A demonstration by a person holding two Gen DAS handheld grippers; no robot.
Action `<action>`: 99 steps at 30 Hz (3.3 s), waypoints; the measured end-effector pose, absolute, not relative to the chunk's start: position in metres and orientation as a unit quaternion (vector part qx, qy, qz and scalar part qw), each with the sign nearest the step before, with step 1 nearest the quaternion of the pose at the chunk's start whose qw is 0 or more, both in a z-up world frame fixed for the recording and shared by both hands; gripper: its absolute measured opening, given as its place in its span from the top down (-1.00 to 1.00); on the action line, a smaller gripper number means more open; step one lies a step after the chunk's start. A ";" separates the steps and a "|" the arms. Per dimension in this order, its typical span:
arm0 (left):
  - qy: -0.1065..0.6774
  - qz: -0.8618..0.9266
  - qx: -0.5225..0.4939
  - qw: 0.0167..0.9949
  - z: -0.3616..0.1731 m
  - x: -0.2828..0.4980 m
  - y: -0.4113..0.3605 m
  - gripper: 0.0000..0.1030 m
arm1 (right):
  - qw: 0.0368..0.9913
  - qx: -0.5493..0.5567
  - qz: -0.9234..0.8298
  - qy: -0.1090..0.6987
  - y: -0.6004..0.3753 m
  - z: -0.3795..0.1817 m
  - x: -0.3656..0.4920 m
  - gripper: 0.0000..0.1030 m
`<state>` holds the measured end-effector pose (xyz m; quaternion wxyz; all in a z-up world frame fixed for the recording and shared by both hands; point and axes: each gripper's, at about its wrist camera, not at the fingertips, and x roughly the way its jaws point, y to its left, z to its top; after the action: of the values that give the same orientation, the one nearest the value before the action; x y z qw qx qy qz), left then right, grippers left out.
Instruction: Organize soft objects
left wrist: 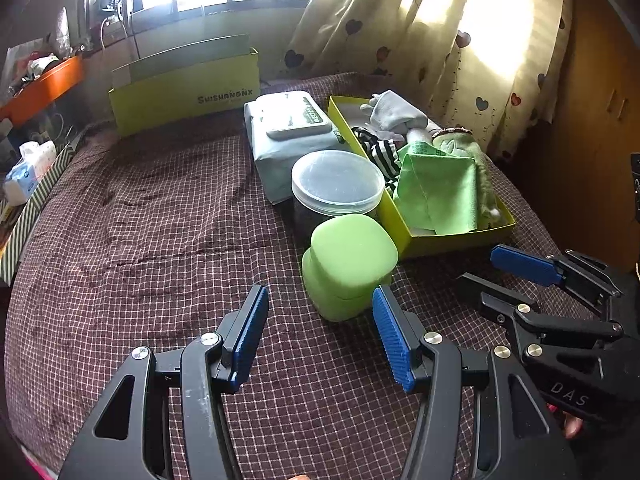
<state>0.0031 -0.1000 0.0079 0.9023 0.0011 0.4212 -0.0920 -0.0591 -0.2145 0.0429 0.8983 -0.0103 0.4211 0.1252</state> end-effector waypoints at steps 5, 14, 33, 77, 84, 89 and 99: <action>0.420 -0.097 0.000 0.902 0.009 0.003 -0.100 -0.08 | 0.898 -0.012 0.126 0.422 -0.214 0.043 -0.060 0.07; 0.416 -0.091 0.006 0.905 0.009 0.002 -0.101 -0.08 | 0.898 -0.011 0.125 0.422 -0.214 0.042 -0.060 0.07; 0.415 -0.101 0.017 0.904 0.008 0.002 -0.109 -0.07 | 0.897 -0.011 0.125 0.423 -0.215 0.041 -0.059 0.07; 0.418 -0.102 0.008 0.903 0.008 0.003 -0.107 -0.07 | 0.897 -0.013 0.123 0.424 -0.219 0.041 -0.058 0.07; 0.421 -0.103 0.008 0.901 0.006 0.005 -0.107 -0.08 | 0.897 -0.012 0.122 0.424 -0.220 0.041 -0.058 0.07; 0.422 -0.102 0.010 0.901 0.005 0.005 -0.108 -0.08 | 0.897 -0.011 0.120 0.425 -0.223 0.039 -0.057 0.07; 0.425 -0.101 0.014 0.900 0.003 0.005 -0.112 -0.08 | 0.897 -0.011 0.120 0.425 -0.223 0.039 -0.057 0.07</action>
<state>0.0052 -0.1119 0.0033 0.8995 0.0143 0.4247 -0.1013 -0.0566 -0.2232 0.0386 0.8972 -0.0106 0.4249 0.1203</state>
